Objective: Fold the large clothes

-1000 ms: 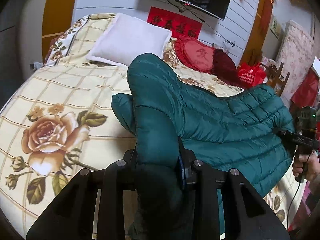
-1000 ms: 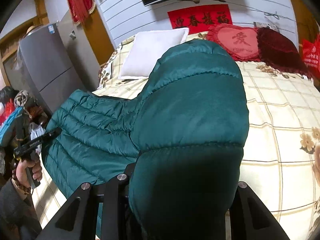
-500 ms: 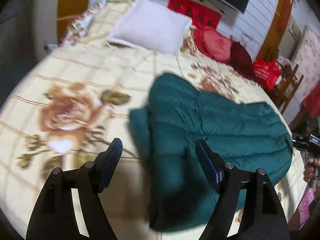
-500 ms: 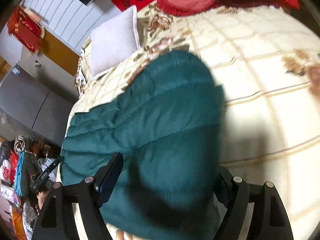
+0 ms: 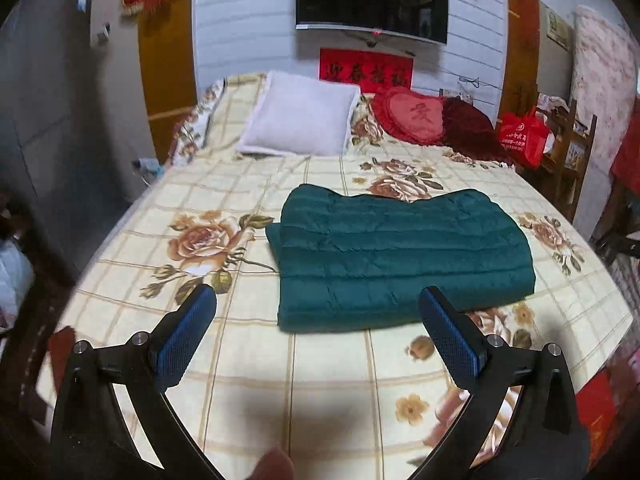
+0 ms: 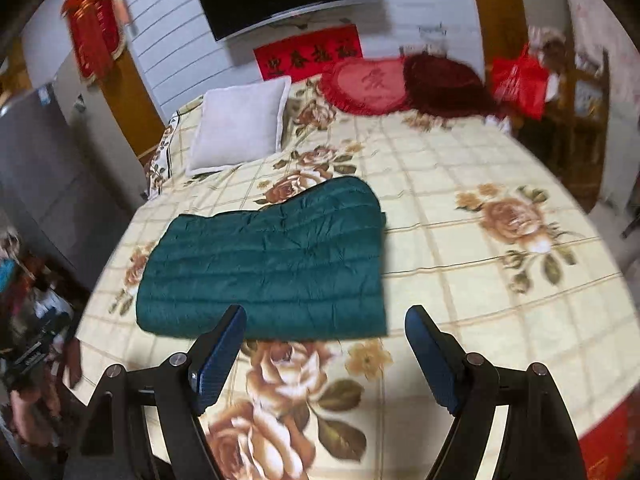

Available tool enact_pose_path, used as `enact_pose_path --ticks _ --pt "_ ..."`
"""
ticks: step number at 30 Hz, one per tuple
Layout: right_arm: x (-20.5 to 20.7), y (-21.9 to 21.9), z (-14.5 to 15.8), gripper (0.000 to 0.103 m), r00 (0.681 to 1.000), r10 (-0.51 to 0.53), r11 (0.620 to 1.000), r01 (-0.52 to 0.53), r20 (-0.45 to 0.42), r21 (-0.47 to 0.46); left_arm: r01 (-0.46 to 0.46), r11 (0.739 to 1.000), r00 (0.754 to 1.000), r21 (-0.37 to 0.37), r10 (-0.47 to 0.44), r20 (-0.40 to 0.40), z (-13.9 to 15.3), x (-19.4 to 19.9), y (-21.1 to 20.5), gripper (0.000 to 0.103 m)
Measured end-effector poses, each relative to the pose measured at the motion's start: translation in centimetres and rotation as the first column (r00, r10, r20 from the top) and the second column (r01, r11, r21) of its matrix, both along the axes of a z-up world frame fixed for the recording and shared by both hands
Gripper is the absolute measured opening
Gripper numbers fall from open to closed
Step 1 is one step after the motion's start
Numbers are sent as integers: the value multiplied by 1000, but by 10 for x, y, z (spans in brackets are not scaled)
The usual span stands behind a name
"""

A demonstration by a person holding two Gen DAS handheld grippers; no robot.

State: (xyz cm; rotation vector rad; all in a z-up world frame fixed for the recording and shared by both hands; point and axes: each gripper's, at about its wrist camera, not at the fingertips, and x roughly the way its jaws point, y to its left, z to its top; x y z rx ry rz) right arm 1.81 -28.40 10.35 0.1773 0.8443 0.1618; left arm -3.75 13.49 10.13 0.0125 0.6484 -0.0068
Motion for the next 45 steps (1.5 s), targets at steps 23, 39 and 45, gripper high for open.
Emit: enact_pose_path --ticks 23,39,45 --pt "-143 25 9 79 994 71 993 -62 81 -102 9 1000 995 -17 -11 -100 -13 -102 -79 102" --pt "-143 34 -1 79 995 89 991 -82 53 -110 11 1000 994 -30 -14 -108 -16 -100 -79 102" --pt "-142 36 -4 79 995 89 990 -84 47 -114 17 999 996 -35 -20 -85 -15 -104 -79 102"
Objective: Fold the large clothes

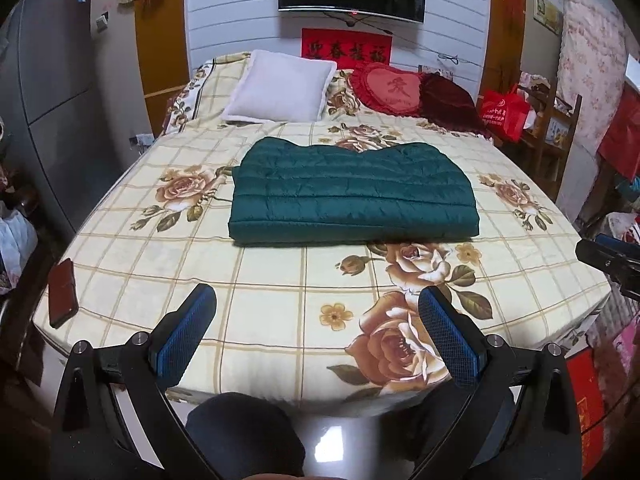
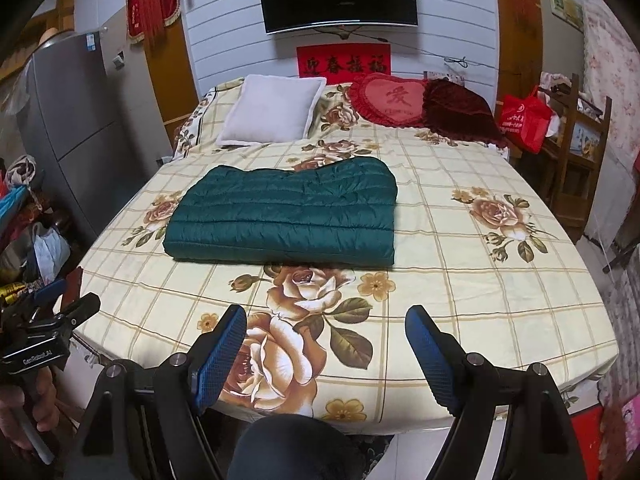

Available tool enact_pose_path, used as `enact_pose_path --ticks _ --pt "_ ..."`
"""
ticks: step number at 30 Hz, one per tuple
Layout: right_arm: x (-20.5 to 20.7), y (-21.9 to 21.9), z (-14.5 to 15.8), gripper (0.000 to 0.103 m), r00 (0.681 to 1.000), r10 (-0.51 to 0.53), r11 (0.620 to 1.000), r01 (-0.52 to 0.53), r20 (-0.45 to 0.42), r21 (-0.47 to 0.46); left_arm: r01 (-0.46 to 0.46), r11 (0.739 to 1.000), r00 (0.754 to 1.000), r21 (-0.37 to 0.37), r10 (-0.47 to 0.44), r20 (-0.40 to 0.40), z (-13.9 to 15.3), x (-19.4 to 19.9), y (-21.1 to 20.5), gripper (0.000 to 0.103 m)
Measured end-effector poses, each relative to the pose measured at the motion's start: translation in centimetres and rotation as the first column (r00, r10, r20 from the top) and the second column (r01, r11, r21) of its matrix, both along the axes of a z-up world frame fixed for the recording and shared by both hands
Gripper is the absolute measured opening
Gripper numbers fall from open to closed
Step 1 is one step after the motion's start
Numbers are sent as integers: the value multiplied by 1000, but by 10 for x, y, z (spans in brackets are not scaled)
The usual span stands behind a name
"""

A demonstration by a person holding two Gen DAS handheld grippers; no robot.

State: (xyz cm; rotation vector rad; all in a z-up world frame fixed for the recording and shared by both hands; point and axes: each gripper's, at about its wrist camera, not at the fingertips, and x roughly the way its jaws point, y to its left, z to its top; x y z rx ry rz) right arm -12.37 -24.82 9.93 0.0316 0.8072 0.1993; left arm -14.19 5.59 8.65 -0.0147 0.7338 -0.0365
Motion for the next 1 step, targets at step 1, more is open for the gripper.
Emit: enact_pose_path --ticks 1 --pt "0 0 0 79 1000 1 1000 -1 -1 1 0 1000 1000 -1 0 3 0 0 0 102"
